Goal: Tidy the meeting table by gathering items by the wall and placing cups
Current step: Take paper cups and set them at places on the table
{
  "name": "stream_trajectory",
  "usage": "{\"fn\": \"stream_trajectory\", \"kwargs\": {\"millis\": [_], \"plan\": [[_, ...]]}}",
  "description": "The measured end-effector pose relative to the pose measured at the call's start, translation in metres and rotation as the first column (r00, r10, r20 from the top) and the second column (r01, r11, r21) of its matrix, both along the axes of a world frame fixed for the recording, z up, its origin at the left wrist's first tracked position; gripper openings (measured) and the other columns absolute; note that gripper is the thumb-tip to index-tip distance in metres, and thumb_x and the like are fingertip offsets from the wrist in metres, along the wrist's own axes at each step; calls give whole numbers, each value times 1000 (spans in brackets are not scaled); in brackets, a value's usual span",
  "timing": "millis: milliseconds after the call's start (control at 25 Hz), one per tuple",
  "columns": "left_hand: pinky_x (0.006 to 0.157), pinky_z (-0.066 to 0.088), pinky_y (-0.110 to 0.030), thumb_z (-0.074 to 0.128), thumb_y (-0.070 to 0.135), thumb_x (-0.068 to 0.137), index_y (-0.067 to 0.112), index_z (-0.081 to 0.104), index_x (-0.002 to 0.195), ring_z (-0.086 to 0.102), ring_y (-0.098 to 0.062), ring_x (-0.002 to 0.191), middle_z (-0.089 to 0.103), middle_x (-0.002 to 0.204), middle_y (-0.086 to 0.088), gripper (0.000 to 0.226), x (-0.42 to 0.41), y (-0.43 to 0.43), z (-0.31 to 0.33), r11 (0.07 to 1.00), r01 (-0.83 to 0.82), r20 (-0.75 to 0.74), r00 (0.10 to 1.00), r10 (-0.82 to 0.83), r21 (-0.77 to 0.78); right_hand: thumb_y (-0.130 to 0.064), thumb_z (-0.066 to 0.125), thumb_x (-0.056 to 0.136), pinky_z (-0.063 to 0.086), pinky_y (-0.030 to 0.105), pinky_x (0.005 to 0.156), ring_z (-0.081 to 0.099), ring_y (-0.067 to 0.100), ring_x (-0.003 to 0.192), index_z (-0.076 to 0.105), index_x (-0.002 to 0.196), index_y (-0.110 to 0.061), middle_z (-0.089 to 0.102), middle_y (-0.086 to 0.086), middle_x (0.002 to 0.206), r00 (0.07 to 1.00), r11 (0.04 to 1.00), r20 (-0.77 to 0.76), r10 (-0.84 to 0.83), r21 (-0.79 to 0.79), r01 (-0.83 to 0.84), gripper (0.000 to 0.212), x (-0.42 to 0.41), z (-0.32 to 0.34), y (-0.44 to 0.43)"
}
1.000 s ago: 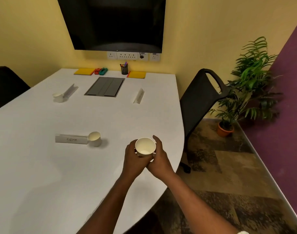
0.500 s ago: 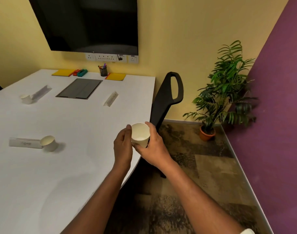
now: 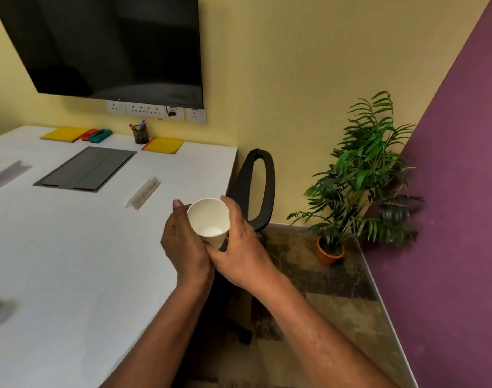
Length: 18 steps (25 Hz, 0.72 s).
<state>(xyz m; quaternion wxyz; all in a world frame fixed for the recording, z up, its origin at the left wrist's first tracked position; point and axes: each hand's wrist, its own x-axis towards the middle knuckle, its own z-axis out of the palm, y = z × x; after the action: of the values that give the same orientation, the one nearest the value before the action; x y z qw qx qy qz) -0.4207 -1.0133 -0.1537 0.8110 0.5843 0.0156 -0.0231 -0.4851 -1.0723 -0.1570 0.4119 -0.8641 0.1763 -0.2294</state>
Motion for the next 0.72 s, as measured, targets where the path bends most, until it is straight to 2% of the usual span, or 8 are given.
{"fn": "stream_trajectory", "kwargs": {"millis": [120, 200, 360, 520, 720], "plan": [[55, 49, -15, 48, 57, 83, 25, 70, 93, 69, -11, 81, 72, 91, 8, 41, 33, -59, 13, 1000, -13, -29, 1000, 13, -27, -42, 70, 80, 42, 32, 102, 42, 18, 128, 8, 144, -41, 38, 2, 146, 1000, 1000, 16, 11, 3, -11, 88, 33, 10, -60], [59, 48, -18, 51, 51, 84, 28, 71, 85, 68, -7, 79, 72, 86, 11, 30, 46, -89, 20, 999, -27, -35, 999, 27, -17, -40, 71, 80, 40, 30, 102, 41, 17, 129, 11, 144, -38, 38, 1, 146, 999, 999, 25, 31, 11, -32, 88, 49, 16, -92], [58, 47, -14, 55, 41, 88, 36, 71, 67, 63, 4, 68, 69, 70, 17, 27, 66, -134, 26, 1000, -9, 60, 998, 9, -9, -40, 74, 78, 37, 24, 99, 39, 15, 130, 17, 146, -30, 37, -1, 148, 990, 992, 73, 123, -46, -120, 89, 75, 21, -154], [71, 45, -28, 55, 41, 89, 29, 71, 68, 61, -8, 78, 67, 73, 11, 29, 84, -188, 32, 997, -79, 147, 986, 75, 26, -41, 76, 76, 37, 24, 97, 40, 15, 128, 20, 145, -27, 41, 2, 145, 958, 964, 110, 264, -72, -258, 90, 105, 26, -224], [63, 45, -27, 57, 36, 88, 26, 72, 69, 61, -10, 74, 68, 71, 9, 27, 93, -246, 42, 971, -239, 192, 953, 232, 12, -48, 73, 77, 35, 23, 93, 39, 16, 126, 15, 144, -34, 41, 2, 144, 874, 880, 108, 474, -94, -466, 90, 126, 39, -294]]}}
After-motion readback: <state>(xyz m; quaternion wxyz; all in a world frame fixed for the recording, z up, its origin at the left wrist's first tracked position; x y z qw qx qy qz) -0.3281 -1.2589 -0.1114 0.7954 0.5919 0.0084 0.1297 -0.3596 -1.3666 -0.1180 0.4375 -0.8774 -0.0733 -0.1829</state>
